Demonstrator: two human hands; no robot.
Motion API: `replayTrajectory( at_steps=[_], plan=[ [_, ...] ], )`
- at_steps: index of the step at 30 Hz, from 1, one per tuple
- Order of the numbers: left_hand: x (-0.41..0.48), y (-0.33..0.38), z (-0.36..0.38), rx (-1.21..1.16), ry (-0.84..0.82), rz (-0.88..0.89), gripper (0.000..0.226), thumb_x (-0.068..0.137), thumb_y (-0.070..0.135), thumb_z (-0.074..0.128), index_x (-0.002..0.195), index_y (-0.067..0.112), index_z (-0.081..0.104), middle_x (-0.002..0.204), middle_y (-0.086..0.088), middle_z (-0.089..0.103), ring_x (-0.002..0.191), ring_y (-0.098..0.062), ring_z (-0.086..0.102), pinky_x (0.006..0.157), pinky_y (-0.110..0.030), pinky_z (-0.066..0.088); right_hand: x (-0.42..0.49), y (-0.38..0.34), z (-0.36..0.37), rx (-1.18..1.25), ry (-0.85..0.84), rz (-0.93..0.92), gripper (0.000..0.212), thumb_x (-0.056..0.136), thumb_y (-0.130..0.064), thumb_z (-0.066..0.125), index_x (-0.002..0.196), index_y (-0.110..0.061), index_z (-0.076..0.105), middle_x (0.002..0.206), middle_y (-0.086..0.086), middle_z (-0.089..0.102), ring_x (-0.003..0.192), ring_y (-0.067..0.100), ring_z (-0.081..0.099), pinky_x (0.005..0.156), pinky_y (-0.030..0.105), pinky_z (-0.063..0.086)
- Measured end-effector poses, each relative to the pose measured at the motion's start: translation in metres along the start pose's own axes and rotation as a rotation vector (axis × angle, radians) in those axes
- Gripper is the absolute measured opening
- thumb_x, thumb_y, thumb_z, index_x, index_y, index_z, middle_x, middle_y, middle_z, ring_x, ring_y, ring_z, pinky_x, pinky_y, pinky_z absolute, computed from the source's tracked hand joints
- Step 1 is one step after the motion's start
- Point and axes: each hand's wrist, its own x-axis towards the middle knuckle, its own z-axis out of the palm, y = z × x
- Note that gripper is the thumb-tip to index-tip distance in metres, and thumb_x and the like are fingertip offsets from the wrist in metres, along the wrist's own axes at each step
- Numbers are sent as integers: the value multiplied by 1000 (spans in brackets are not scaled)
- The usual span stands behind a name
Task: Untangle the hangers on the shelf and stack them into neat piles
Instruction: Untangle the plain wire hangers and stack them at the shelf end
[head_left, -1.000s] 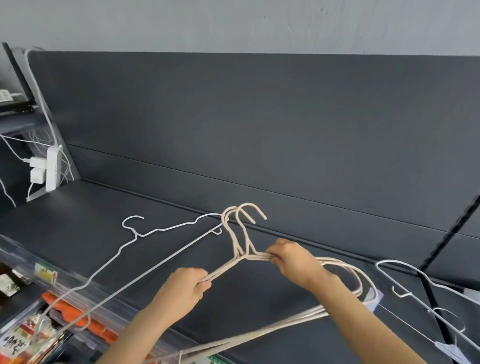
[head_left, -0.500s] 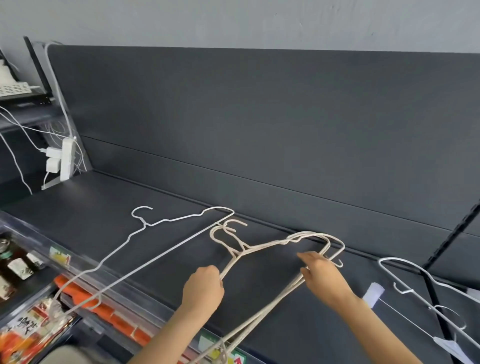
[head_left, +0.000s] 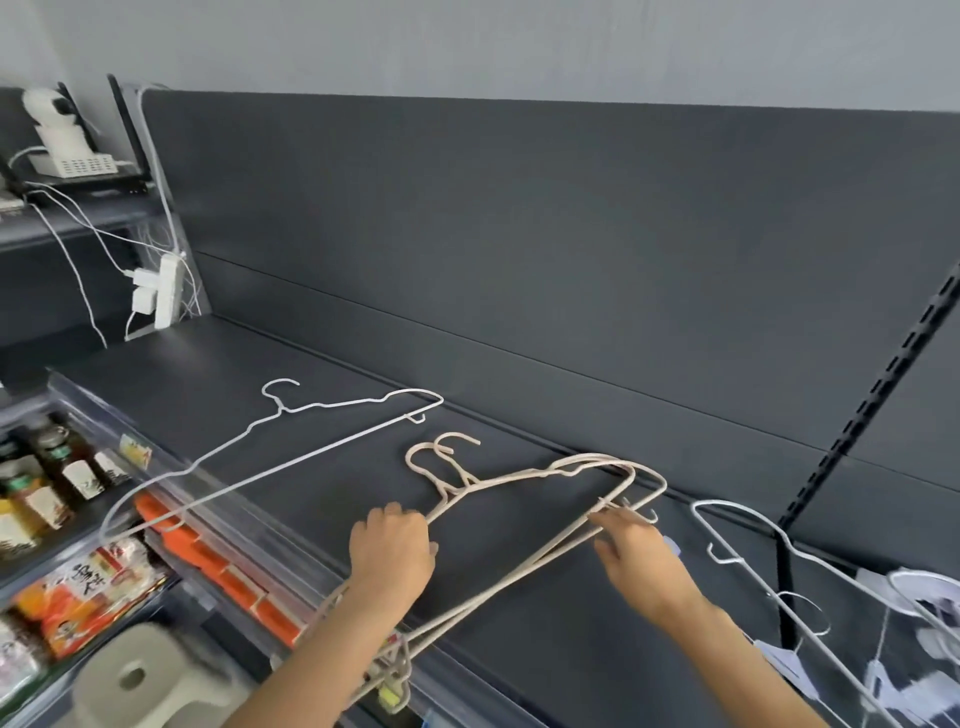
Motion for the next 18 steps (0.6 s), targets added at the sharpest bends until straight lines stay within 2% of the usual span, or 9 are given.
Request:
replayTrajectory(
  at_steps=[2, 7, 13, 18],
  plan=[
    [-4, 12, -7, -3, 73, 42, 36, 91, 40, 49, 116, 15, 54, 117, -3, 57, 111, -22, 53, 90, -33, 41, -6, 4, -7, 21, -24, -41, 31, 92, -10, 40, 119, -15, 54, 122, 1, 56, 111, 21, 54, 93, 38, 46],
    [-15, 47, -18, -89, 81, 216, 40, 95, 36, 42, 128, 15, 47, 126, -6, 54, 118, -24, 48, 97, -36, 38, -27, 14, -19, 59, -5, -64, 37, 94, -18, 44, 131, -13, 45, 133, 3, 50, 121, 22, 46, 102, 33, 39],
    [-33, 85, -19, -145, 72, 429, 38, 96, 33, 40, 129, 15, 47, 126, -6, 56, 118, -25, 49, 98, -36, 39, -68, 40, -24, -6, 69, 31, 49, 95, -30, 42, 141, -16, 32, 142, -4, 41, 130, 17, 38, 108, 26, 31],
    [-55, 121, -15, -207, 53, 586, 37, 96, 33, 41, 128, 14, 48, 127, -5, 57, 118, -24, 50, 99, -36, 41, -119, 63, -25, -63, 94, 173, 56, 95, -37, 42, 144, -14, 27, 147, -1, 36, 135, 17, 32, 112, 28, 26]
  ],
)
